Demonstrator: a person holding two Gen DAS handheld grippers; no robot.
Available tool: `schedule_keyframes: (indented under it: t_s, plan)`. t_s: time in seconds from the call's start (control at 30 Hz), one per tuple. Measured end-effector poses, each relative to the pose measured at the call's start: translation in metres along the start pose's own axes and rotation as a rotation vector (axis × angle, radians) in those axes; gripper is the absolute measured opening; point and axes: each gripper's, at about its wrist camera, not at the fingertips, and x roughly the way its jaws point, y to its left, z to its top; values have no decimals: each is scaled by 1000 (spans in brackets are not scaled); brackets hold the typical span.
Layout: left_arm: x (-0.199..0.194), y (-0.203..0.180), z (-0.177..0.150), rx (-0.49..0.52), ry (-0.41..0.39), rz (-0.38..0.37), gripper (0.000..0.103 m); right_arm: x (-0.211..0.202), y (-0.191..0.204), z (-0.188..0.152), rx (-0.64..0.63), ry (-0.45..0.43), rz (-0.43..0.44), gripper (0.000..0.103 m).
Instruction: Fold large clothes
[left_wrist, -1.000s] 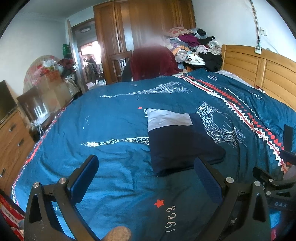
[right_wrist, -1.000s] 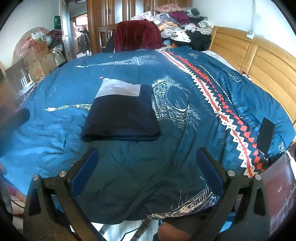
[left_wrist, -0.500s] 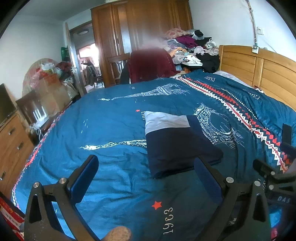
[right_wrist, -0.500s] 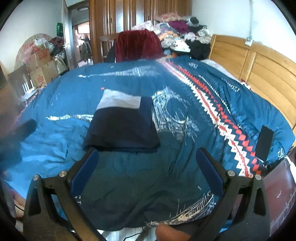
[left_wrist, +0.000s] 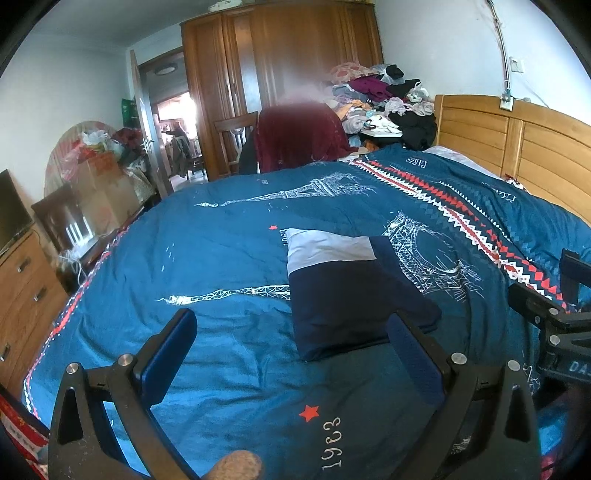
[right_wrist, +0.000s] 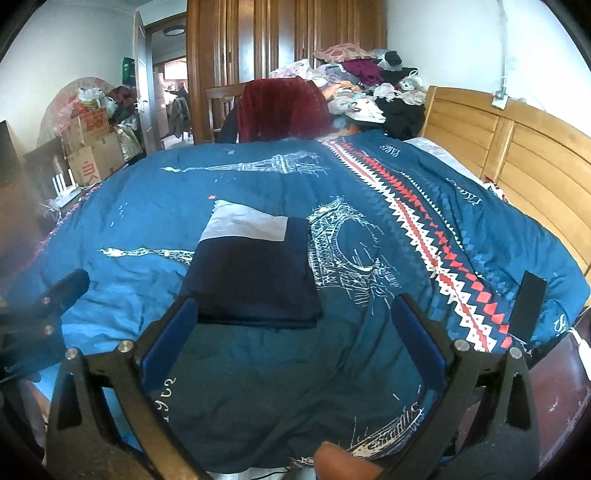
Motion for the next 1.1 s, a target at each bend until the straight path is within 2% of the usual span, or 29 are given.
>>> schedule_keyframes:
  t_s: [0.23, 0.6, 1.1]
  plan:
    - [-1, -1, 1, -1, -2, -2, 103, -3, 2, 1, -1, -9, 21, 103]
    - [-5, 1, 4, -13, -9, 7, 103, -18, 7, 12, -26, -118, -16, 103]
    - [-5, 8, 2, -20, -11, 17, 103, 0, 8, 8, 2, 3, 30, 103]
